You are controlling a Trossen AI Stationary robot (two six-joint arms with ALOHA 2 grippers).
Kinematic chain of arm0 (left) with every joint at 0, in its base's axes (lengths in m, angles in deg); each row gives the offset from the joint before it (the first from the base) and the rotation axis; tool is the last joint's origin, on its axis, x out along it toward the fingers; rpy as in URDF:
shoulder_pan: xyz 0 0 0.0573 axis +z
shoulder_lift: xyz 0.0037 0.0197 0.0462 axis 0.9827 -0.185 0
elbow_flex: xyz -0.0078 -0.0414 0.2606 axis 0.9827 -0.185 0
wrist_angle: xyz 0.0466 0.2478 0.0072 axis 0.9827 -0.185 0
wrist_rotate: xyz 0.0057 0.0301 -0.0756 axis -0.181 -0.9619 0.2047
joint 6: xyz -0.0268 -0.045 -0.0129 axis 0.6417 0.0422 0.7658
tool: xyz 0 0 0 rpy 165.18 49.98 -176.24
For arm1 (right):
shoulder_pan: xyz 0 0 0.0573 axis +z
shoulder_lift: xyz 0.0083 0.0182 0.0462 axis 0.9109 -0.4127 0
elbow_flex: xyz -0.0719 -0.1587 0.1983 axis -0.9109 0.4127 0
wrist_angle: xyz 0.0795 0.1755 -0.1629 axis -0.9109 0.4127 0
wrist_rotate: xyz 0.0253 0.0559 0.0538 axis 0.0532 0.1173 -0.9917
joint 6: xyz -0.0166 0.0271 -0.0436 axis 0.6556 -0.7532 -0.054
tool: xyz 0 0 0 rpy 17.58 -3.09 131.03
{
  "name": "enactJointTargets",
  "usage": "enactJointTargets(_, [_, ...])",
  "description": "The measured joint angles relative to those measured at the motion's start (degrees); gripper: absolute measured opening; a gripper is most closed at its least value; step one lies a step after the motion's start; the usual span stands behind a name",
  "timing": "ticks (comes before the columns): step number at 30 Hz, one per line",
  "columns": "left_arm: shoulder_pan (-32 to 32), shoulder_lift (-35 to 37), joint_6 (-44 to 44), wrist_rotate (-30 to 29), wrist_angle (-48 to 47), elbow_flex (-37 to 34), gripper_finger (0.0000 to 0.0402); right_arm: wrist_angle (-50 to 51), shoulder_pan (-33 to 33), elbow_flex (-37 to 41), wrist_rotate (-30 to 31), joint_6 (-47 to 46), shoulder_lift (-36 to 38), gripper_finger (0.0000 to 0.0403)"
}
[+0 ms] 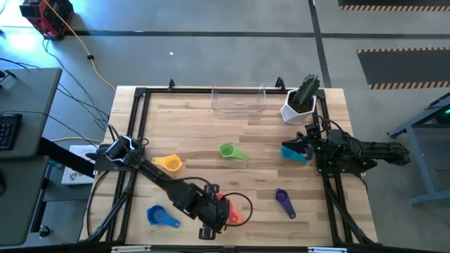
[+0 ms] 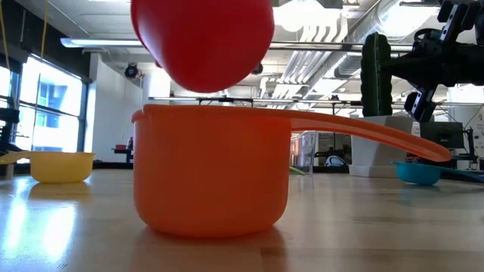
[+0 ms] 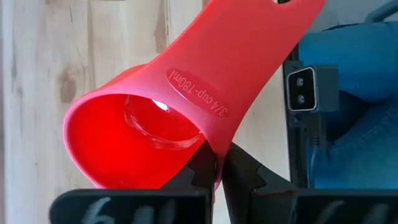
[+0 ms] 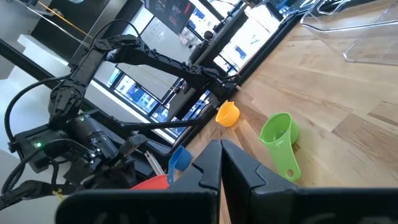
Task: Nest measuring cups in basket
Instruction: Stack the red measuring cup on top of the orange measuring cup
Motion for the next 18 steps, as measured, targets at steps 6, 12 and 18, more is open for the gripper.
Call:
enactJointTargets(6, [0.0, 0.0, 0.4, 0.3, 1.0, -0.9, 0.0007, 0.0, 0.0, 0.0, 0.0, 0.0, 0.0, 0.0000])
enactJointTargets(12, [0.0, 0.0, 0.4, 1.2, 1.3, -0.9, 0.0008, 0.0, 0.0, 0.0, 0.0, 0.0, 0.0, 0.0000])
enactJointTargets(18, [0.1, -1.9, -0.8, 2.7, 2.1, -1.0, 0.0008, 0.0, 0.0, 0.0, 0.0, 0.0, 0.0, 0.0000])
